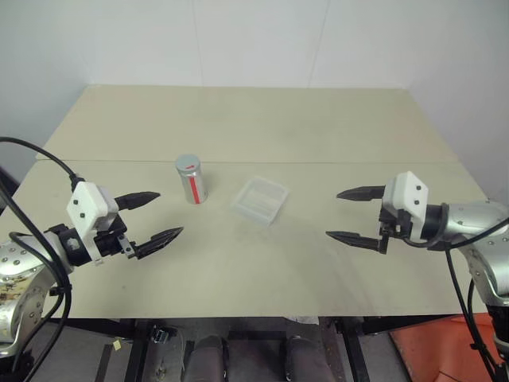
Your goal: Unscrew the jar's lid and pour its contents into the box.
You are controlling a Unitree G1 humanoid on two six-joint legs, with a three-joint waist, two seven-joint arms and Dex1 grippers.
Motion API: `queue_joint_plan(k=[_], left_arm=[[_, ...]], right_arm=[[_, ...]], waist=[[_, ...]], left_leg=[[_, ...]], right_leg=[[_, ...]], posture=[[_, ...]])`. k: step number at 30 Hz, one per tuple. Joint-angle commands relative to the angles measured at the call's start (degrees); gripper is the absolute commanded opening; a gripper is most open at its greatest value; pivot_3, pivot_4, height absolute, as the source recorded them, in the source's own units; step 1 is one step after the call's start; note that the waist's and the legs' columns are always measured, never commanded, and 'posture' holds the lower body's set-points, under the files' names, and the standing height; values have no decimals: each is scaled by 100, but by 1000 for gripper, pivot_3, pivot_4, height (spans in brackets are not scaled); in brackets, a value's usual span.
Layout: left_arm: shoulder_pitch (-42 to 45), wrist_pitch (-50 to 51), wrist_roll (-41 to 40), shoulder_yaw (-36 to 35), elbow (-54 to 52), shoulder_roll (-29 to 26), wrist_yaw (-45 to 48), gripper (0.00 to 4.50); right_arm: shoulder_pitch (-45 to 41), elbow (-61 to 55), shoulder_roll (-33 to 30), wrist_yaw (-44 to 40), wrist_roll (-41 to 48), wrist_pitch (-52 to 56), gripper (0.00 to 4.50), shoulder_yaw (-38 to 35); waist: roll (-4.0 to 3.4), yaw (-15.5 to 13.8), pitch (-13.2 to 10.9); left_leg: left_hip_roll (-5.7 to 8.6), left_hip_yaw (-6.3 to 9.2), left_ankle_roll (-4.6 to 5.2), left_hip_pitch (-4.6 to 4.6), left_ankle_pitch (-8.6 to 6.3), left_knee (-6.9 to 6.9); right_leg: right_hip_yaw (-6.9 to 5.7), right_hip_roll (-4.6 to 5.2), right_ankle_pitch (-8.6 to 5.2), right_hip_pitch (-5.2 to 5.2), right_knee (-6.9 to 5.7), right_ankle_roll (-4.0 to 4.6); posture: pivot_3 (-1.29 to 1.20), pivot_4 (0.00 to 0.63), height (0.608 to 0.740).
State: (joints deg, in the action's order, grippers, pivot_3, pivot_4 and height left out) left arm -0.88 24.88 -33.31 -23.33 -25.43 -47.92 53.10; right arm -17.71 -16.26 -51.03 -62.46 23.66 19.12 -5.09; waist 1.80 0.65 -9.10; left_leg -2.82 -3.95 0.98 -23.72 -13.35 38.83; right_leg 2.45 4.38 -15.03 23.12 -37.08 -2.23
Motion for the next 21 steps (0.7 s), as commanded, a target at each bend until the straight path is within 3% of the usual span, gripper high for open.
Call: queue_joint_plan(k=[1,9,13,16,21], left_arm=[[63,-117,26,-28,-126,24,-112,4484],[219,-137,200,114,-5,43,-246,4484],[334,-156,669,468,-34,379,-887,4484],[291,-392,1174,898,-148,956,-1550,4484],[558,-170,2529,1598,-175,2397,-3726,4484]], right_arm=[[-167,-36,-8,-40,15,-143,4500,-61],[-270,13,115,-26,-48,-215,4500,14],[-276,12,132,-55,-62,-259,4500,25],[-276,-1,138,-68,-54,-269,4500,43],[-314,9,120,-137,-38,-292,4500,54]], waist=[[0,0,0],[0,-2,0],[0,-6,0],[0,-8,0],[1,-33,0]], left_leg=[[0,0,0,0,0,0],[0,-3,0,0,0,0],[2,-2,0,-1,0,0],[2,3,0,-1,0,0],[4,20,0,-2,0,5]], right_leg=[[0,0,0,0,0,0],[0,0,0,0,0,0],[0,1,0,-2,1,0],[1,1,1,-2,1,0],[0,1,3,-6,-1,-1]], posture=[[0,150,740],[0,150,740],[0,150,740],[0,150,740],[0,150,740]])
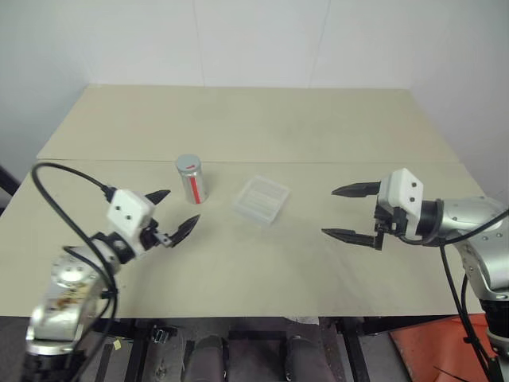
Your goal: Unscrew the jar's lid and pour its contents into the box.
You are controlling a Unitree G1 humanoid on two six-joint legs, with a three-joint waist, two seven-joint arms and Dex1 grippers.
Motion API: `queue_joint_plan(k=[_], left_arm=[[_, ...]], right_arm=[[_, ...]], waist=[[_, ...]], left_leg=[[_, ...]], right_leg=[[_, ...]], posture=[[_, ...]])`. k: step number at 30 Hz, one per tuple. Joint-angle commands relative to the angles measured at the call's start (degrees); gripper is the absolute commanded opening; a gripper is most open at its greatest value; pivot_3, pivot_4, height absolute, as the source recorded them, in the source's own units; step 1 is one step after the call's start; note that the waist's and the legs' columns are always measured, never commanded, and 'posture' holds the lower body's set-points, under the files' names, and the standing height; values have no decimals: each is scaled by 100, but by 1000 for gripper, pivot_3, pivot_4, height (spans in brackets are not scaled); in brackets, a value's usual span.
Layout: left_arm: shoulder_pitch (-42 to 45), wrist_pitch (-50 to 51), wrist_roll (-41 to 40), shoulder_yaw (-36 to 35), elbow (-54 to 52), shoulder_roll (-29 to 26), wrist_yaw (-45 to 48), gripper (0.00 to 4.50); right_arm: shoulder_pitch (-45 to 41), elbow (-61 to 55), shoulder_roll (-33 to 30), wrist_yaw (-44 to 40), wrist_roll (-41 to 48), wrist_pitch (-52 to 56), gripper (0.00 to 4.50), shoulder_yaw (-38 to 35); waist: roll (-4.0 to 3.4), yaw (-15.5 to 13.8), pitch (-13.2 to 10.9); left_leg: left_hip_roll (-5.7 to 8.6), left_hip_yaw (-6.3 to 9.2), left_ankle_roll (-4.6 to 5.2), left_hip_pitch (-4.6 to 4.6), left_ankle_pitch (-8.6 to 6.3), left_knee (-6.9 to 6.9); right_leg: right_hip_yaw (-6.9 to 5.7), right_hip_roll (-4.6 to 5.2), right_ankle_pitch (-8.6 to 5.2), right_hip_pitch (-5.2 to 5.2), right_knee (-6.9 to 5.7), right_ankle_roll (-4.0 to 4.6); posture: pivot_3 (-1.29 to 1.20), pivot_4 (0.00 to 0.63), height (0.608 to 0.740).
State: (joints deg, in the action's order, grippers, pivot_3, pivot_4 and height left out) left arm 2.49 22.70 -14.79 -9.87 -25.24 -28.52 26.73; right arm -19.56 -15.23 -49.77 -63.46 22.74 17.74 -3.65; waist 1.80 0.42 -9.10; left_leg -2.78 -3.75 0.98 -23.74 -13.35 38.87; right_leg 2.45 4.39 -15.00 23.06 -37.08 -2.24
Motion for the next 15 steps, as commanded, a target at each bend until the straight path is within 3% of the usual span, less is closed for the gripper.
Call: queue_joint_plan(k=[1,7,15], left_arm=[[276,39,941,432,-179,772,-1471,4484],[510,-49,1996,1095,110,1835,-2752,4484],[874,-134,2602,1140,660,2282,-3496,4484]], right_arm=[[-142,-89,-9,-51,58,-158,4500,-90],[-196,-143,-27,-52,82,-114,4500,-100],[-92,-313,-142,-80,224,-73,4500,-273]], waist=[[1,-24,0],[2,-79,1],[2,-105,1]], left_leg=[[1,5,0,0,0,1],[6,9,0,-2,0,1],[9,14,0,0,0,1]], right_leg=[[0,0,1,-1,0,-1],[2,1,3,0,1,-3],[2,1,3,-2,1,-3]], posture=[[0,150,740],[0,150,740],[0,150,740]])
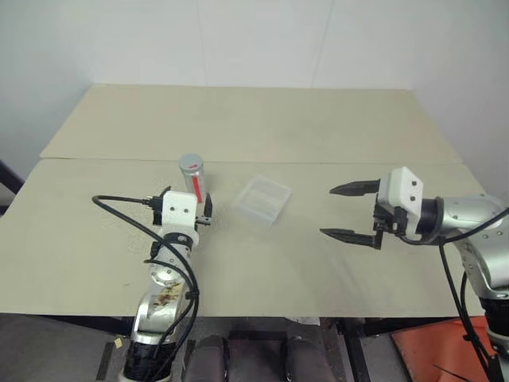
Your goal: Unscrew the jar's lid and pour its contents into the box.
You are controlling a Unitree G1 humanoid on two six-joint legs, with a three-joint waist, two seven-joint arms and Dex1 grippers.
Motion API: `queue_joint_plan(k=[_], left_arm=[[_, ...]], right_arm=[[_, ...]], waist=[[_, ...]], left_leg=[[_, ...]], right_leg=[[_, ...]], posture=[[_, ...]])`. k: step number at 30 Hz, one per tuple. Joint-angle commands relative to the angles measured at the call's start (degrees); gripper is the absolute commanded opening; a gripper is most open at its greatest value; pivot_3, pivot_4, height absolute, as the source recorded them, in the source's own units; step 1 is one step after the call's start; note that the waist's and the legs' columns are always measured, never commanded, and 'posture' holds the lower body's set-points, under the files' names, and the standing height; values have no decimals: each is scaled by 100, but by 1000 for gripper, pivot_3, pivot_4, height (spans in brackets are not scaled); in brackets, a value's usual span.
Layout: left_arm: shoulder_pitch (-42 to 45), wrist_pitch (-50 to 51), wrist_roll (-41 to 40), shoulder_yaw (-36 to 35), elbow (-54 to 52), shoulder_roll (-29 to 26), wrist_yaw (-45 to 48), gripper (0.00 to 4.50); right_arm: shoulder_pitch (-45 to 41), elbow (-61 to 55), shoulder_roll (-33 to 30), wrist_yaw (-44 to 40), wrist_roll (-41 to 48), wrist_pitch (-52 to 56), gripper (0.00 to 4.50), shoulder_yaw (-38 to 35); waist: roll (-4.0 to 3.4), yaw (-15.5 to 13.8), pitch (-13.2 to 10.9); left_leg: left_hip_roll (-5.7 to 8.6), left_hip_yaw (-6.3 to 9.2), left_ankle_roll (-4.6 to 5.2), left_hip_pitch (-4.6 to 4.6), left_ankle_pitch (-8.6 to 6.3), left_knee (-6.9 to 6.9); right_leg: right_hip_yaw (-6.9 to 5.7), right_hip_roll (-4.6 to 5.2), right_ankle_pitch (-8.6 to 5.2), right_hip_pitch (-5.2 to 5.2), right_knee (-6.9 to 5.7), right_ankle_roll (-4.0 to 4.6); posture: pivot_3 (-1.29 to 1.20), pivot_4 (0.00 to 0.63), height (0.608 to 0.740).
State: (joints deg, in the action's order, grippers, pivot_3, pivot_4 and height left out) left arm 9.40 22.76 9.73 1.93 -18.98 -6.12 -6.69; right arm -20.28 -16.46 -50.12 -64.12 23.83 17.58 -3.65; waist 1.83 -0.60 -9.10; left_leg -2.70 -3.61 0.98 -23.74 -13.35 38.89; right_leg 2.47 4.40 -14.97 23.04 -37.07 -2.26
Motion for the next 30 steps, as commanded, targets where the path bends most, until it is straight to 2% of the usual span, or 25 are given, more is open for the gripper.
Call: queue_joint_plan(k=[1,10,17,30], left_arm=[[235,-165,144,-34,101,63,-147,4484],[696,-371,155,35,739,284,-135,4484],[1060,-557,484,123,1449,393,-496,4484],[1809,-663,341,-289,2641,865,-1270,4484]], right_arm=[[-16,-205,-110,-7,118,-50,4500,-276],[-94,-84,-159,-196,143,-102,4500,-257],[-266,-18,-158,-319,172,-109,4500,-251],[-202,-213,-224,-305,326,-35,4500,-401]], waist=[[0,-4,0],[1,-9,0],[1,-7,0],[3,-11,-2]], left_leg=[[0,0,0,0,0,0],[2,2,0,-2,0,0],[3,3,0,-1,0,0],[7,6,0,-5,0,0]], right_leg=[[0,0,0,0,1,0],[-2,1,0,0,2,0],[-2,0,0,0,0,-1],[-3,3,1,1,3,-3]], posture=[[0,150,740],[0,150,740],[0,150,740],[0,150,740]])
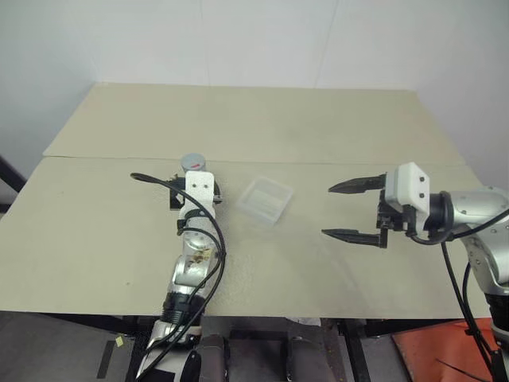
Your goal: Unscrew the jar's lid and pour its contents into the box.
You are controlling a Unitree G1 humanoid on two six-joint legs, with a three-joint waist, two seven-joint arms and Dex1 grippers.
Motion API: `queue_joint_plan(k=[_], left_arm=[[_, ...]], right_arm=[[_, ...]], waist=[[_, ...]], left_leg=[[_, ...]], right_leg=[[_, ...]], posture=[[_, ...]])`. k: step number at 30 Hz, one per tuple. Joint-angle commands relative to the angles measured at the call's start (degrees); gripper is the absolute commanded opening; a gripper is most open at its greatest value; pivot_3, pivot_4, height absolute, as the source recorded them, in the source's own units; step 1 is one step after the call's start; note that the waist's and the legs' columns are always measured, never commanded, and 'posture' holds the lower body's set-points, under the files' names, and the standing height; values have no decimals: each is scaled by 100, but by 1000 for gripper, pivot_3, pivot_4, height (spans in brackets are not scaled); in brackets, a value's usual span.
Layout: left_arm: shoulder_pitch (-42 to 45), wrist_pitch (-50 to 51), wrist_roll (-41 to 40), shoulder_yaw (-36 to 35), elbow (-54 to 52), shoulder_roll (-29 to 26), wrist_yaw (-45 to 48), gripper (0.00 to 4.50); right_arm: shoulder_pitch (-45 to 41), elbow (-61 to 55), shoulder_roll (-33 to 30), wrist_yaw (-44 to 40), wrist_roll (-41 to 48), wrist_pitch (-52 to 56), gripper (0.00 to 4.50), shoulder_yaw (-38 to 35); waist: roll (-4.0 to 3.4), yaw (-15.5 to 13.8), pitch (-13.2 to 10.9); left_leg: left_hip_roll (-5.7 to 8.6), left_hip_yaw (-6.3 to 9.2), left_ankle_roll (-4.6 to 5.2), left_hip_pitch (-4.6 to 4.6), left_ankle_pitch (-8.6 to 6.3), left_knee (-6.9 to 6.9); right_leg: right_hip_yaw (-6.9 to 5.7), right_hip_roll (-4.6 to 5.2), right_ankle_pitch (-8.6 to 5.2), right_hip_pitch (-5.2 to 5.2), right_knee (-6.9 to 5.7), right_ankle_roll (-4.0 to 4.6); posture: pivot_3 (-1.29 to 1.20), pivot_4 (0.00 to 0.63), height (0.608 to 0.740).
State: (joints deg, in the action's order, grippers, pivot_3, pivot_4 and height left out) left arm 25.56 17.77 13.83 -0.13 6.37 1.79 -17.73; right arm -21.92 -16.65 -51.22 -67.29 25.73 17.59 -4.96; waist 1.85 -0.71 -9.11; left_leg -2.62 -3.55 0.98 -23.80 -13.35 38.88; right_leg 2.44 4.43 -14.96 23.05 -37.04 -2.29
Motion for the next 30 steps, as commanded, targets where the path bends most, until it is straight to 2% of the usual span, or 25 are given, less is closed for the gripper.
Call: queue_joint_plan(k=[1,15,18,24,30], left_arm=[[231,-180,-99,-119,176,107,-198,4484],[578,-848,-142,-156,928,201,-482,4484],[647,-940,-172,-182,1085,179,-481,3881],[725,-1044,-221,-234,1282,161,-518,2003],[701,-1115,-259,-270,1314,37,-442,1962]], right_arm=[[-30,-201,-117,14,142,-35,4500,-277],[62,-304,-148,32,204,-2,4500,-352],[92,-328,-147,40,216,6,4500,-374],[137,-375,-144,55,252,31,4500,-430],[249,-464,-123,119,272,54,4500,-475]], waist=[[0,1,0],[2,0,-1],[2,2,-1],[2,1,-1],[2,6,-1]], left_leg=[[0,1,0,0,0,0],[1,0,0,-1,0,0],[1,0,0,-1,0,1],[1,0,0,-1,0,0],[1,-1,-1,0,0,0]], right_leg=[[-1,0,0,0,-1,0],[-1,0,1,0,0,-1],[-1,0,1,0,0,-1],[-1,0,1,0,0,-1],[-1,0,1,0,-1,-2]], posture=[[0,150,740],[0,150,740],[0,150,740],[0,150,740],[0,150,740]])
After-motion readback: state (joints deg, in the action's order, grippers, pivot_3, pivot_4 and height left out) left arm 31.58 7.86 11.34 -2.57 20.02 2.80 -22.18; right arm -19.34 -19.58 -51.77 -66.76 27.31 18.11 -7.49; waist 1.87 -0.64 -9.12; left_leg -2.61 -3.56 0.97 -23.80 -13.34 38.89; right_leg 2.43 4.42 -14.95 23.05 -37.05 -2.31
